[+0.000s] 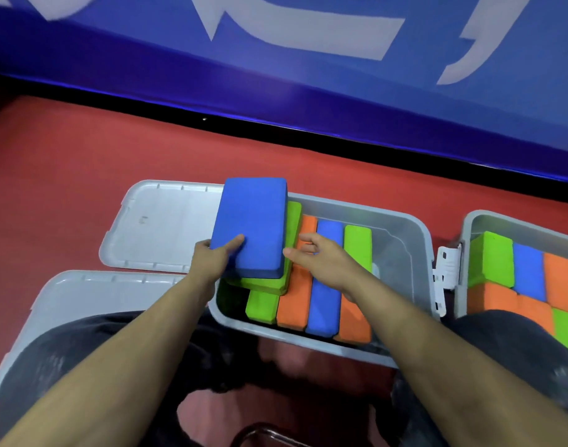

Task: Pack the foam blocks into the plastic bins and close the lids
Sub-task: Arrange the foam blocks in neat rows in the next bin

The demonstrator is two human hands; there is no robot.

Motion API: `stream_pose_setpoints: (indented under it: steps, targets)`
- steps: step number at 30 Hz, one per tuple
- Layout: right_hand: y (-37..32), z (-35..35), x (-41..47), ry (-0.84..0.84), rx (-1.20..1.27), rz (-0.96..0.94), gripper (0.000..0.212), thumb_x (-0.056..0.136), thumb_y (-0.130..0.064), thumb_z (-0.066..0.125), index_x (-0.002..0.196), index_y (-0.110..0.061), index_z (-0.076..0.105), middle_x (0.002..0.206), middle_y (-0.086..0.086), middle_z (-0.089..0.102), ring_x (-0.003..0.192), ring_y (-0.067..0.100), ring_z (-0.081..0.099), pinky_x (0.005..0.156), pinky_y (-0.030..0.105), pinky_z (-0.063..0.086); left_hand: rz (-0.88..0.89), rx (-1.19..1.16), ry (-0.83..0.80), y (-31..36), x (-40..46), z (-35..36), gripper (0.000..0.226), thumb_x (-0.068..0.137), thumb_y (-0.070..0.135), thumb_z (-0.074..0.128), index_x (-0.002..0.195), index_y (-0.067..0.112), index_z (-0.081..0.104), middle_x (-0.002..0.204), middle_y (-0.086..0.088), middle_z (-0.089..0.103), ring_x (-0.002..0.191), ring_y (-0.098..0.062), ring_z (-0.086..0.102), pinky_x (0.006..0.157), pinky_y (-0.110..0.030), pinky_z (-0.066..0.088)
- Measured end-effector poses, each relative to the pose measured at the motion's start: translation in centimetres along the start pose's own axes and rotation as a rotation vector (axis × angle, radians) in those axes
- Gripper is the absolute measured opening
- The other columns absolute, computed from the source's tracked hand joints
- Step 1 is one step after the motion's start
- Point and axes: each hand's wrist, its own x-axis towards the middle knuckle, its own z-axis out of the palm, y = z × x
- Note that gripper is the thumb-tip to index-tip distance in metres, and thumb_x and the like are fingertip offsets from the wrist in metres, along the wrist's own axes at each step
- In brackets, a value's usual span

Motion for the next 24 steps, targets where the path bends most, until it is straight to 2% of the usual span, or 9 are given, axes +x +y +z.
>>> stream_pose_setpoints:
  steps: [3,6,8,11,15,17,20,22,24]
  targets:
    - [0.6,1.0,1.4,0.003,0.032,0.046,0.081,0.091,-0.05,0.07,0.155,-0.017,0.035,0.152,0.009,0.048,0.132,0.018,0.053,0.11,0.033,0.043,-0.06,-0.066,-0.043,-0.9,0.3,0.0,0.041,0.084,0.029,0.082,0.116,0.012,0.062,0.108,-0.001,0.071,0.085,-0.014,0.065,0.062,-0.028,0.047]
    - [1.3,2.0,2.7,-0.002,0.044,0.075,0.089,0.086,-0.056,0.072,0.156,-0.019,0.031,0.148,0.006,0.051,0.131,0.019,0.055,0.112,0.039,0.043,-0.149,-0.157,-0.122,-0.8,1.1,-0.4,0.053,0.078,0.031,0.086,0.122,0.016,0.062,0.115,-0.002,0.072,0.098,-0.021,0.067,0.067,-0.033,0.052]
    - [1.7,3.0,3.3,-0.012,0.091,0.116,0.092,0.083,-0.059,0.074,0.155,-0.021,0.031,0.141,0.001,0.058,0.123,0.016,0.059,0.105,0.038,0.049,-0.156,-0.111,-0.164,-0.7,1.2,-0.3,0.056,0.075,0.033,0.088,0.122,0.017,0.062,0.115,-0.001,0.072,0.1,-0.021,0.068,0.067,-0.032,0.053]
    - [2.0,4.3,3.4,-0.002,0.147,0.162,0.07,0.079,-0.063,0.075,0.136,-0.028,0.052,0.129,-0.012,0.066,0.109,0.007,0.065,0.084,0.03,0.054,-0.092,-0.046,-0.168,-0.6,0.9,0.4,0.057,0.072,0.037,0.09,0.12,0.019,0.063,0.112,0.002,0.073,0.095,-0.018,0.07,0.067,-0.031,0.056]
    - [2.1,4.4,3.3,0.069,0.233,0.18,0.056,0.08,-0.061,0.076,0.122,-0.027,0.063,0.118,-0.013,0.07,0.1,0.004,0.066,0.074,0.026,0.052,-0.044,-0.015,-0.151,-0.8,0.6,1.2,0.077,0.066,0.047,0.091,0.13,0.023,0.055,0.119,0.003,0.07,0.102,-0.021,0.071,0.08,-0.039,0.059]
    - [2.2,3.9,3.2,0.096,0.324,0.229,0.055,0.08,-0.059,0.077,0.12,-0.023,0.063,0.116,-0.012,0.069,0.1,0.006,0.066,0.079,0.031,0.055,-0.05,-0.006,-0.168,-0.3,0.0,1.8,0.089,0.06,0.055,0.092,0.133,0.029,0.048,0.123,0.004,0.067,0.105,-0.022,0.07,0.086,-0.044,0.059]
    - [2.7,3.1,3.0,0.155,0.443,0.291,0.071,0.069,-0.062,0.083,0.121,-0.021,0.058,0.119,-0.009,0.068,0.105,0.015,0.067,0.085,0.041,0.057,0.003,0.042,-0.2,0.6,-0.6,2.8,0.089,0.053,0.064,0.089,0.126,0.037,0.048,0.125,0.006,0.065,0.108,-0.02,0.069,0.094,-0.045,0.057]
    - [3.0,2.5,2.7,0.19,0.502,0.284,0.082,0.058,-0.067,0.085,0.121,-0.023,0.058,0.119,-0.009,0.07,0.104,0.015,0.069,0.082,0.04,0.058,0.027,0.063,-0.216,0.9,-0.8,3.6,0.089,0.057,0.065,0.087,0.13,0.032,0.049,0.126,0.006,0.065,0.109,-0.019,0.068,0.096,-0.045,0.057]
    - [3.0,1.6,2.2,0.199,0.517,0.262,0.074,0.06,-0.066,0.086,0.117,-0.024,0.063,0.116,-0.009,0.073,0.104,0.013,0.071,0.084,0.041,0.059,0.037,0.04,-0.245,1.3,-1.4,4.6,0.084,0.07,0.058,0.085,0.137,0.025,0.047,0.127,0.004,0.065,0.108,-0.02,0.069,0.095,-0.046,0.057]
